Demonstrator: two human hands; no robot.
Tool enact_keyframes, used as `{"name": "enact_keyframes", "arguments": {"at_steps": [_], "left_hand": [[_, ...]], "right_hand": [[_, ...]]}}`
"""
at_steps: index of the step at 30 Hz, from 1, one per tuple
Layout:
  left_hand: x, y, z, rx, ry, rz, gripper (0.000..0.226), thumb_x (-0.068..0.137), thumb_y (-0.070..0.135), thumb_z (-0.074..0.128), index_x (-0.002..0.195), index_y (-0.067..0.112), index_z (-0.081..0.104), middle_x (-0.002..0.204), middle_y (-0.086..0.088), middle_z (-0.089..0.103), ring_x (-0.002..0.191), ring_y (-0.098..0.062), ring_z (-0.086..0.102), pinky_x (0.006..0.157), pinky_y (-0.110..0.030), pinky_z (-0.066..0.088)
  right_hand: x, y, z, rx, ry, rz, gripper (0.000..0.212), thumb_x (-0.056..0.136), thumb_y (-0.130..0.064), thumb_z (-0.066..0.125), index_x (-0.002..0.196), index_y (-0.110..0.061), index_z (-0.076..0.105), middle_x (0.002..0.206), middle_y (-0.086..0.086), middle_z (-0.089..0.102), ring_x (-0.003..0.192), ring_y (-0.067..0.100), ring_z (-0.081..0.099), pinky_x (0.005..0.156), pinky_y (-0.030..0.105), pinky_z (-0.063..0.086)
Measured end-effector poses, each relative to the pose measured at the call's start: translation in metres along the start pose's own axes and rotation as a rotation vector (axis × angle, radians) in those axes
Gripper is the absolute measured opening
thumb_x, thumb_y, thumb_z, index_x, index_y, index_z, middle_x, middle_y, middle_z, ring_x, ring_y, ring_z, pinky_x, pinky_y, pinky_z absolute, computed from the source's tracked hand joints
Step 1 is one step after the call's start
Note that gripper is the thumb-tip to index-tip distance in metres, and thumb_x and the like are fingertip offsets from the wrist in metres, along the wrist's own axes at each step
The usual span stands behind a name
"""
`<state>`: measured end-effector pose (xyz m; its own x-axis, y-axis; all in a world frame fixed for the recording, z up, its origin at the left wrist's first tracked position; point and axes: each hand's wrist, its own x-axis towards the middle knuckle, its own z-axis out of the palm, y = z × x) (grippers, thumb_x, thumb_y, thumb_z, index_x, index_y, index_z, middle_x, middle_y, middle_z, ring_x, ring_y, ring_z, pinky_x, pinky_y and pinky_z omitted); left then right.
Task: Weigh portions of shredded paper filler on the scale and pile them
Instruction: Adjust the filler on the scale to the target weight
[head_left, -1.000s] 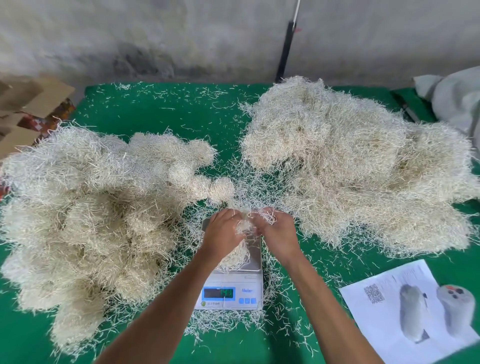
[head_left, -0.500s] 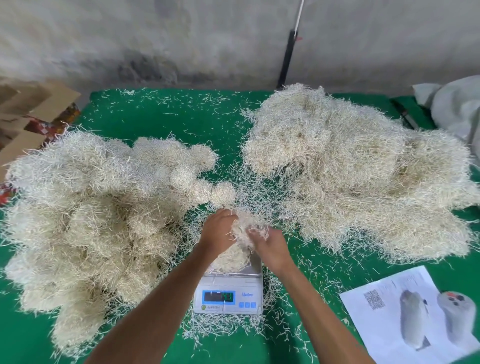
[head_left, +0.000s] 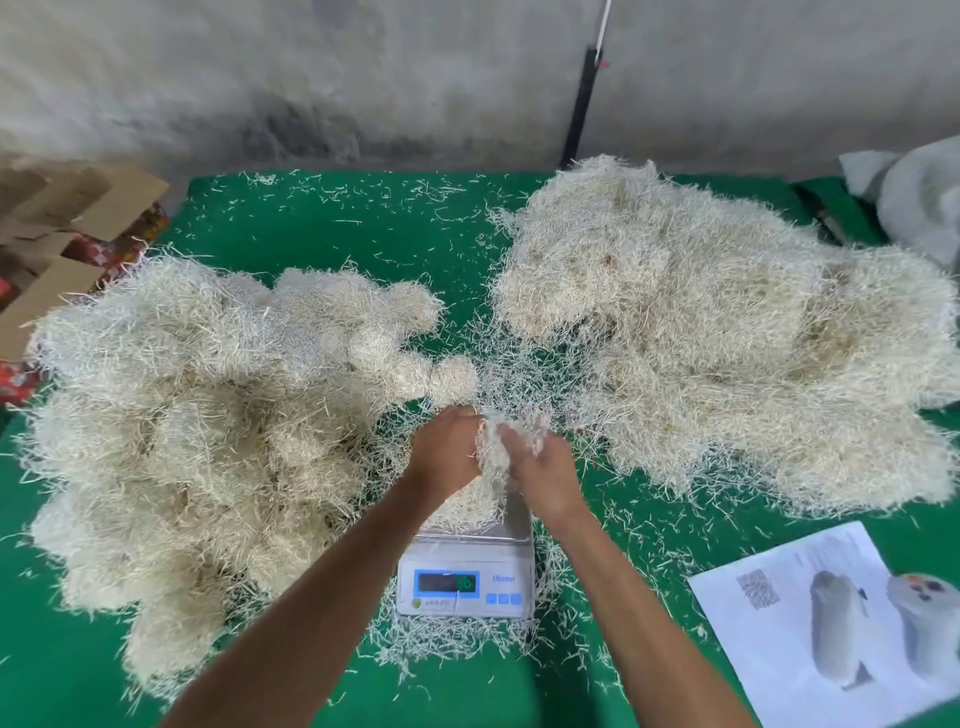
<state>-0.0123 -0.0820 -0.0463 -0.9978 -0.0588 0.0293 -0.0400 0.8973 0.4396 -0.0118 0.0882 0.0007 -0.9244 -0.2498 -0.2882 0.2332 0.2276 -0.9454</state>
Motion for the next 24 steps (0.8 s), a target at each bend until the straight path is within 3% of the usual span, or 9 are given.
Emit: {"name": "enact_keyframes", "arguments": {"at_steps": [2,5,7,9,13,16,20,22,24], "left_hand": [[-0.005,-0.011,-0.006,-0.061,0.018,-0.058,0.055,0.083,-0.004,0.068,0.136,0.008,0.059,0.142,-0.014,0.055,0.133,-0.028,0.050,0.115,-0.039,0.038],[-0.006,-0.019,-0.011,-0.116,0.014,-0.105,0.056,0.082,0.008,0.075,0.135,0.011,0.060,0.134,-0.013,0.061,0.120,-0.024,0.058,0.105,-0.044,0.048],[-0.005,-0.006,-0.012,-0.090,0.009,-0.075,0.059,0.080,0.004,0.074,0.137,0.011,0.059,0.135,-0.012,0.061,0.123,-0.024,0.056,0.106,-0.045,0.047],[-0.003,-0.006,-0.013,-0.050,0.020,-0.080,0.062,0.080,-0.001,0.070,0.139,0.014,0.057,0.138,-0.009,0.060,0.125,-0.023,0.056,0.107,-0.043,0.047],[-0.005,-0.005,-0.010,-0.031,0.021,-0.093,0.055,0.084,0.008,0.070,0.136,0.017,0.059,0.136,-0.008,0.061,0.117,-0.020,0.059,0.101,-0.040,0.051],[-0.009,0.005,-0.006,-0.062,0.035,-0.087,0.054,0.086,-0.003,0.064,0.137,0.015,0.058,0.133,-0.009,0.061,0.100,-0.013,0.059,0.089,-0.028,0.053],[-0.005,0.001,-0.012,-0.091,0.079,-0.161,0.060,0.083,0.010,0.074,0.139,0.019,0.057,0.138,-0.007,0.059,0.118,-0.018,0.058,0.104,-0.034,0.047],[-0.005,0.013,-0.011,-0.099,0.063,-0.160,0.060,0.082,0.001,0.071,0.138,0.020,0.058,0.135,-0.007,0.061,0.113,-0.018,0.061,0.098,-0.035,0.053],[-0.004,0.009,-0.013,-0.080,0.069,-0.165,0.062,0.081,-0.001,0.069,0.139,0.020,0.057,0.136,-0.007,0.060,0.110,-0.018,0.062,0.092,-0.037,0.056]], "right_hand": [[0.002,-0.001,-0.011,-0.035,-0.052,-0.027,0.018,0.104,-0.029,0.062,0.088,-0.020,0.063,0.061,-0.002,0.062,0.041,0.005,0.051,0.047,0.021,0.045],[0.011,0.003,-0.029,0.026,0.112,-0.058,0.046,0.100,-0.049,0.065,0.080,-0.007,0.061,0.045,-0.004,0.041,0.037,0.011,0.033,0.045,0.022,0.037],[0.006,0.010,-0.016,0.022,0.097,-0.037,0.044,0.101,-0.047,0.063,0.073,-0.013,0.057,0.044,-0.006,0.038,0.038,0.012,0.030,0.041,0.023,0.032],[0.003,0.019,-0.012,0.013,0.038,-0.034,0.037,0.102,-0.040,0.062,0.080,-0.010,0.061,0.052,-0.005,0.045,0.040,0.013,0.036,0.040,0.022,0.032],[0.007,0.019,-0.025,0.091,0.154,-0.015,0.046,0.096,-0.058,0.064,0.080,-0.017,0.052,0.049,-0.002,0.039,0.038,0.012,0.053,0.054,0.020,0.041],[0.004,0.015,-0.010,-0.001,0.033,-0.025,0.040,0.099,-0.045,0.063,0.083,-0.010,0.059,0.052,-0.005,0.047,0.045,0.017,0.045,0.043,0.037,0.043],[0.011,0.007,-0.030,0.123,0.266,0.012,0.051,0.096,-0.056,0.065,0.071,-0.014,0.049,0.045,0.005,0.041,0.042,0.016,0.040,0.053,0.018,0.050],[0.004,0.011,-0.017,0.068,0.180,-0.013,0.042,0.100,-0.045,0.062,0.072,-0.017,0.051,0.043,0.001,0.039,0.037,0.014,0.034,0.046,0.030,0.045],[0.002,0.009,-0.014,0.057,0.143,-0.036,0.031,0.102,-0.041,0.061,0.082,-0.016,0.056,0.045,0.000,0.043,0.039,0.014,0.036,0.049,0.032,0.042]]}}
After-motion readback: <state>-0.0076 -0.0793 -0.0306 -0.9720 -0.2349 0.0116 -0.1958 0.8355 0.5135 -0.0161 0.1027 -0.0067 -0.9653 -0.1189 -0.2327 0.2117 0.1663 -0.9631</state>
